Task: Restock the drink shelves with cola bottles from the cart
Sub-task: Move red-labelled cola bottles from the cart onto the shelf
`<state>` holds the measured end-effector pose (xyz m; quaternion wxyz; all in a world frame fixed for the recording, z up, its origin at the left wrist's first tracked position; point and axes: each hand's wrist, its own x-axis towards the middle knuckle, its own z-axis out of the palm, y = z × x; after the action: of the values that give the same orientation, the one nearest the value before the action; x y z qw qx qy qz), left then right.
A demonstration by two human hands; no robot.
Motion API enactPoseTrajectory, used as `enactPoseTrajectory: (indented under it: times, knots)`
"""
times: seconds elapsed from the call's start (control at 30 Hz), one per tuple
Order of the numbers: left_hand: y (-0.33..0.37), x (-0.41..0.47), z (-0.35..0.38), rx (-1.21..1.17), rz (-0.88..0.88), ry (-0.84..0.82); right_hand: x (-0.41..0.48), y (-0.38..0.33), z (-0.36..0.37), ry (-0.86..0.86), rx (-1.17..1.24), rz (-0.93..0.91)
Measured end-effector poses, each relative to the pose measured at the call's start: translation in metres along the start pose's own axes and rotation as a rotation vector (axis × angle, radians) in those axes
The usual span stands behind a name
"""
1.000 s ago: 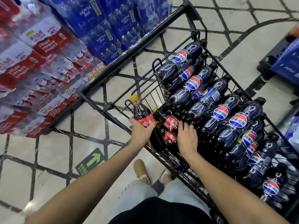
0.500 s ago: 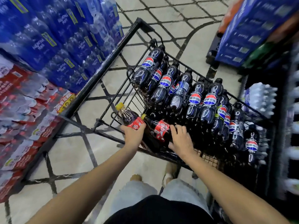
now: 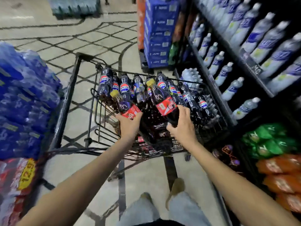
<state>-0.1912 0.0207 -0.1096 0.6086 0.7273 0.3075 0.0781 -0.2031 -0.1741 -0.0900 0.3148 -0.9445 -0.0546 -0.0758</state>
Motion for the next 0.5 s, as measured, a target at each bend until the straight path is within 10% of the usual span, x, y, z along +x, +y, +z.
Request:
enactPoseTrajectory:
  times: [0.5]
  knots:
    - [-0.023,-0.297,0.094,0.125,0.233,-0.939,-0.293,0.092,-0.141,0.486,0.491,0.656]
